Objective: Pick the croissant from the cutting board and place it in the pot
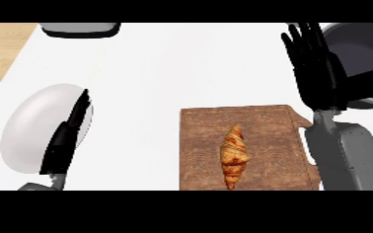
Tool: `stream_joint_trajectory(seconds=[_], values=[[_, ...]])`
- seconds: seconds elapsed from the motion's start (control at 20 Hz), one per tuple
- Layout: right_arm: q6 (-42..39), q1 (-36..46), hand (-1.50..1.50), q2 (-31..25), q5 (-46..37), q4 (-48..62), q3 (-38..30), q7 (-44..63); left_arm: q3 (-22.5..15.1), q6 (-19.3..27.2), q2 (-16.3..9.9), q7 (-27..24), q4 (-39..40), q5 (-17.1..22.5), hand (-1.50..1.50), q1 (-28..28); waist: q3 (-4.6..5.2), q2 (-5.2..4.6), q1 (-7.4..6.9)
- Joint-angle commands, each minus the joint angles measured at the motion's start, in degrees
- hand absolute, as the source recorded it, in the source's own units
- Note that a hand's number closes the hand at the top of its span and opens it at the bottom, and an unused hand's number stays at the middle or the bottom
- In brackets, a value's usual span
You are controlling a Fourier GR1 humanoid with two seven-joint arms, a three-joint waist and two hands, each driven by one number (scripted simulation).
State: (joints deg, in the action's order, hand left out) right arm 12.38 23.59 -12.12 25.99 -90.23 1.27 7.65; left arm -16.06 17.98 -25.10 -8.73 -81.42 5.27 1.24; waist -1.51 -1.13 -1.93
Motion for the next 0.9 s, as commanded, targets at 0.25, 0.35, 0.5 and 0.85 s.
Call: stream_joint_trajectory(seconds=[0.25, 0.35, 0.5, 0.85], values=[[-27.4, 12.7, 1.50, -13.4, 1.5, 2.9, 11.6, 10.6, 5.2, -1.1, 5.1, 0.9, -6.4, 8.0, 0.00, 10.8, 1.76, 0.75, -2.34], [-26.4, 12.7, 1.50, -26.0, -18.4, 1.5, 16.2, 7.6, 5.2, -0.8, 5.6, 2.0, -4.9, 8.5, 0.00, 10.1, 2.57, 1.42, 0.52], [-34.5, 11.1, -1.50, -28.8, -21.2, 3.4, 18.9, -1.2, 8.5, -1.4, 5.4, 4.0, -4.9, 11.7, 0.00, 12.5, 1.53, 0.49, 0.42], [-44.0, 11.2, -1.50, -34.0, -27.7, 1.5, 20.5, -16.1, 10.1, -1.2, 4.4, 8.5, -7.2, 12.3, 0.00, 14.5, 1.47, 1.15, 1.35]])
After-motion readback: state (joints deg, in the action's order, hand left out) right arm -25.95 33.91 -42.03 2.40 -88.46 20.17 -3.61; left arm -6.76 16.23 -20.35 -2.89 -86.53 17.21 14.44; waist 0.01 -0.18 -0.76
